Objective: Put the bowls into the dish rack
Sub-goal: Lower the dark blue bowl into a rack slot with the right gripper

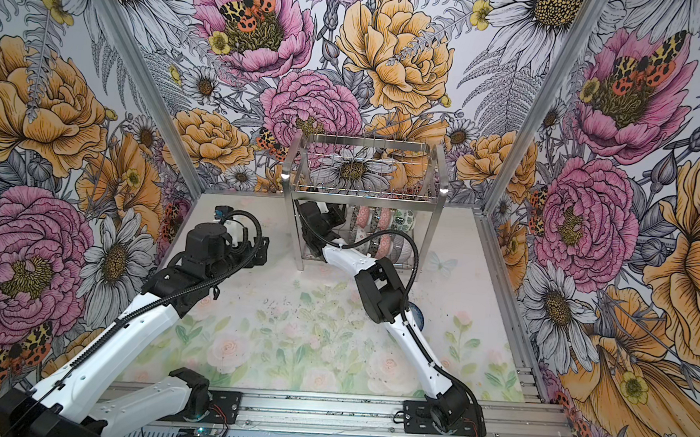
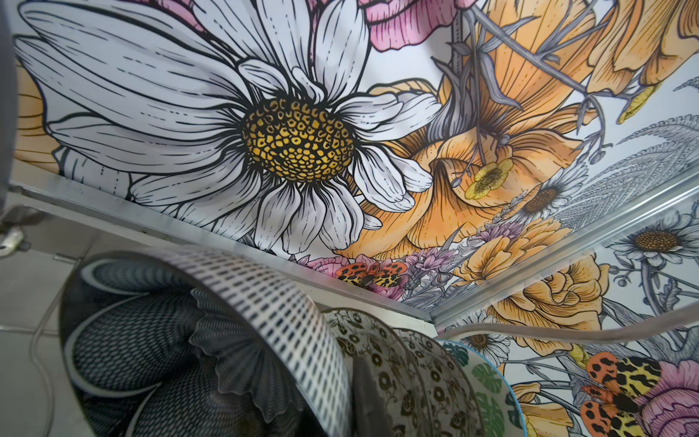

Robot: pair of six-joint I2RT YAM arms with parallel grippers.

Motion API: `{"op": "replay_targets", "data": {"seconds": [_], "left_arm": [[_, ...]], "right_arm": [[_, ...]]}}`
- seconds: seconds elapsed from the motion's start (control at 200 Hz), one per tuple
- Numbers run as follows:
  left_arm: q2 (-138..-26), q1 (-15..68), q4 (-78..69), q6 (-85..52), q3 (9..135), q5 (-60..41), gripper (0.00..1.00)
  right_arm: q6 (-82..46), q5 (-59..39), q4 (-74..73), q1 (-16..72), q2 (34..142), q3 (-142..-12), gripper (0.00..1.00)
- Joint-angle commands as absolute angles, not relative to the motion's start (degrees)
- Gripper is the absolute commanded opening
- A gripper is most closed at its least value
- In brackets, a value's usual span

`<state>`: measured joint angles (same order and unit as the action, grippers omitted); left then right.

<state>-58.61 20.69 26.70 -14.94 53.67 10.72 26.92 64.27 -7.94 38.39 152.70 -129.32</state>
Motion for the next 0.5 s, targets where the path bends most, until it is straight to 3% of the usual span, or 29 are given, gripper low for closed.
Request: {"op": "replay_targets", "data": {"seconds": [0.0, 0.49], "left_arm": [[-58.44, 20.04, 24.71, -14.32, 52.91, 9.31, 0.99], [-58.3, 19.8, 24.68, -14.43, 52.65, 9.22, 0.99]], "right_arm": [[28.1, 66.83, -8.44, 37.53, 153.54, -131.59, 0.0], [27.52, 64.67, -4.55, 37.02, 155.23, -133.89, 0.0]]}}
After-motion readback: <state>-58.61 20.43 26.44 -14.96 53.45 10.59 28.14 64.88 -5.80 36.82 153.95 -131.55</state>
